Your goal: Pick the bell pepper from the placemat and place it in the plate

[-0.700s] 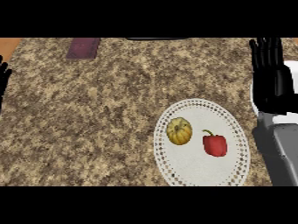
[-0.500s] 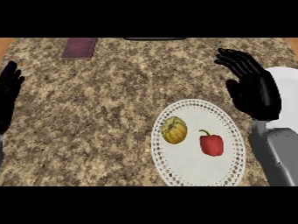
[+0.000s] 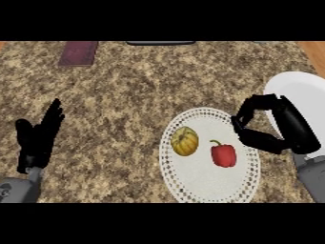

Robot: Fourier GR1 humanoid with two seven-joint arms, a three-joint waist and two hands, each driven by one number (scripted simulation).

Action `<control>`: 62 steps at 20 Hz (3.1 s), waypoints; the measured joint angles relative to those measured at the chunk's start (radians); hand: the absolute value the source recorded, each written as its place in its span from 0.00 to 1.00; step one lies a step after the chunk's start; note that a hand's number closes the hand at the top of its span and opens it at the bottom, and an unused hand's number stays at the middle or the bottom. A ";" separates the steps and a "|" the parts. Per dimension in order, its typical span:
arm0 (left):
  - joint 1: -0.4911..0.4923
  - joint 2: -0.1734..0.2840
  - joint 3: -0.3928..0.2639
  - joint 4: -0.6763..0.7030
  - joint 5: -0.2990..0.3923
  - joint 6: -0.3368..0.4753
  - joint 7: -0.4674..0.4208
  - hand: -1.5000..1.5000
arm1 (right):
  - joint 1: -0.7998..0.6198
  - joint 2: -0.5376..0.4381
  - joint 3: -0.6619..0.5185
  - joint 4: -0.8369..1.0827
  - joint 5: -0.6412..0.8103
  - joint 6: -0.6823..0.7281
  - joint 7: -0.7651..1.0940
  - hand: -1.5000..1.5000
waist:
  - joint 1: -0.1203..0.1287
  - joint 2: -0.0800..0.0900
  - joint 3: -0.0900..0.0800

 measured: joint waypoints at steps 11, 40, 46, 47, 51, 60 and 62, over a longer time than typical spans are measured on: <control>0.044 -0.056 -0.066 -0.079 -0.050 0.051 0.063 0.50 | 0.177 -0.055 0.065 0.076 0.039 0.133 -0.320 0.00 | 0.027 0.011 0.005; 0.090 -0.138 -0.022 -0.151 -0.172 0.032 0.116 0.50 | -0.023 -0.036 0.184 -0.095 0.556 0.608 0.360 0.00 | 0.031 0.013 0.004; 0.092 -0.169 0.011 -0.142 -0.211 0.004 0.121 0.50 | -0.002 0.025 0.153 -0.087 0.639 0.658 0.333 0.00 | 0.030 0.013 0.004; 0.091 -0.166 0.019 -0.144 -0.211 -0.007 0.125 0.50 | 0.013 0.038 0.158 -0.082 0.657 0.651 0.332 0.00 | 0.030 0.013 0.004; 0.075 -0.194 0.034 -0.145 -0.242 -0.017 0.146 0.50 | 0.031 0.079 0.142 -0.067 0.709 0.665 0.307 0.00 | 0.029 0.013 0.004; 0.089 -0.220 0.081 -0.148 -0.270 -0.061 0.137 0.50 | 0.003 0.151 0.112 0.067 0.830 0.635 0.218 1.00 | 0.031 0.013 0.004; 0.083 -0.229 0.085 -0.148 -0.280 -0.062 0.146 0.50 | 0.008 0.146 0.114 0.066 0.856 0.617 0.182 1.00 | 0.031 0.013 0.004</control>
